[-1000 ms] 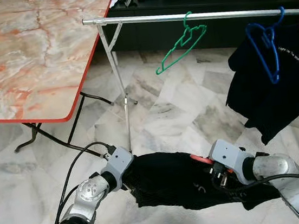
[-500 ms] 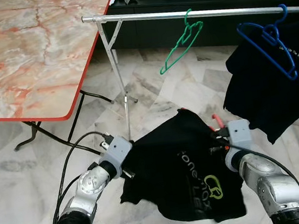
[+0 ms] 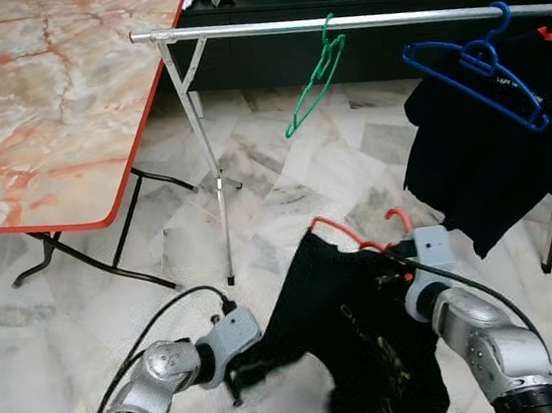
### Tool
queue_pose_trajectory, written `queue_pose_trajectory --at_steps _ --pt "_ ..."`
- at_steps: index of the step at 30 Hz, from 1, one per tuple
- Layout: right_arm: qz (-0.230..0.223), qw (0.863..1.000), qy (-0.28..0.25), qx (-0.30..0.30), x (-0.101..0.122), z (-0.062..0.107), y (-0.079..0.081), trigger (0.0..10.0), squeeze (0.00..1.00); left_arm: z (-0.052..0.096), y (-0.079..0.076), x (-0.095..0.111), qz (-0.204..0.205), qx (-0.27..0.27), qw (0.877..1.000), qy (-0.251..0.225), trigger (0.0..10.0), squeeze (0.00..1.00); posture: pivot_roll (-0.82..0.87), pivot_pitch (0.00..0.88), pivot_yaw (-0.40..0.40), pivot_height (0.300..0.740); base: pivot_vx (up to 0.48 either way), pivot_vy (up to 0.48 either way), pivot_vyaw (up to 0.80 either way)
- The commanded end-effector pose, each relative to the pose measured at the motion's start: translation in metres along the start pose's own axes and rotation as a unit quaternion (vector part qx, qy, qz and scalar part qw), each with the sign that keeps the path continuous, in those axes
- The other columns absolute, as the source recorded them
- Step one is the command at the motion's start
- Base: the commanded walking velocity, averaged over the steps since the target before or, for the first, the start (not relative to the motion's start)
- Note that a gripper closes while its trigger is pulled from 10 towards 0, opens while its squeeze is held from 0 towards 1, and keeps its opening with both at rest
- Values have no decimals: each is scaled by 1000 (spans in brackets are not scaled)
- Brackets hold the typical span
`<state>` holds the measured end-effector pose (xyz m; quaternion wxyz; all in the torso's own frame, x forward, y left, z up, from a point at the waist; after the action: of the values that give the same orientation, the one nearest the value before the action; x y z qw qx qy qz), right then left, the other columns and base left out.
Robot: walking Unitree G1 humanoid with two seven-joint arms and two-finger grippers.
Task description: Hang hanger
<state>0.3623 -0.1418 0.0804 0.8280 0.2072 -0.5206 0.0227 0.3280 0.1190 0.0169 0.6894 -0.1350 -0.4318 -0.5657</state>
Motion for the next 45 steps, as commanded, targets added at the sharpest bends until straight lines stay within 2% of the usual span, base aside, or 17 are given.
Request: queue_pose_trajectory --at_steps 1,4,12,15,16,18,19,20,23,27,28,30,32,34,37,42,45 --pt "62 997 -12 -37 18 9 -21 10000 0 4 -9 -17 28 2 999 18 10000 1000 -9 236 -17 740 0 0 0" --pt "85 995 7 -51 12 7 -28 10000 0 4 -3 -7 37 13 999 -5 10000 1000 -9 236 -17 740 0 0 0" --pt "143 989 37 -13 4 3 -21 10000 0 9 9 15 43 26 998 -46 10000 1000 -6 233 -23 740 0 0 0" --pt "183 979 74 61 -11 4 -9 10000 0 15 17 21 41 38 997 -62 10000 1000 -7 230 -22 740 0 0 0" --pt "199 973 87 79 -17 5 -6 10000 0 16 18 23 42 41 996 -66 10000 1000 -7 230 -22 740 0 0 0" --pt "292 936 153 119 -40 13 -9 10000 0 22 27 30 14 61 995 -73 10000 1000 2 230 -29 740 0 0 0" --pt "292 936 153 119 -40 13 -9 10000 0 22 27 30 14 61 995 -73 10000 1000 2 230 -29 740 0 0 0" --pt "324 920 178 132 -47 16 -12 10000 0 24 32 29 -26 75 995 -55 10000 1000 1 229 -33 740 0 0 0" --pt "321 916 182 160 -46 18 -7 10000 0 26 29 35 -43 61 995 -62 10000 1000 3 229 -37 740 0 0 0" --pt "375 878 219 202 -57 25 -8 10000 0 25 15 43 -39 12 996 -76 10000 1000 7 227 -39 740 0 0 0" --pt "382 877 211 204 -53 23 -7 10000 0 24 15 45 -39 13 996 -80 10000 1000 7 227 -39 740 0 0 0" --pt "373 892 184 179 -39 14 -8 10000 0 20 18 49 -37 29 995 -86 10000 1000 5 225 -41 740 0 0 0" --pt "369 897 174 169 -32 10 -8 10000 0 18 20 49 -37 39 995 -86 10000 1000 4 225 -41 740 0 0 0" --pt "374 893 168 187 -29 12 -2 10000 0 15 20 49 -29 51 995 -87 10000 1000 3 226 -41 740 0 0 0" --pt "384 883 161 216 -27 18 7 10000 0 12 9 45 -27 31 996 -76 10000 1000 -1 226 -37 740 0 0 0" --pt "384 885 121 232 -10 22 17 10000 0 9 11 35 -45 61 996 -48 10000 1000 -6 219 -32 740 0 0 0" --pt "381 887 109 236 -5 25 22 10000 0 7 15 32 -34 88 994 -49 10000 1000 -8 217 -31 740 0 0 0"
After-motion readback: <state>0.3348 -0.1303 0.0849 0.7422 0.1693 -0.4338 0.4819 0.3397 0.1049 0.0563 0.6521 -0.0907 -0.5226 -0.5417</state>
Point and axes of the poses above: a point about 5 cm out from each wrist's last joint towards the gripper, its own z axis pointing back from the gripper into the wrist, its own x axis along the axis of the wrist's last joint, y = z × x, the point moved 5 cm from there along -z, pointing out of the wrist towards the gripper, and after that the axes turned 7 degrees about -z, right-handed, at the moved point
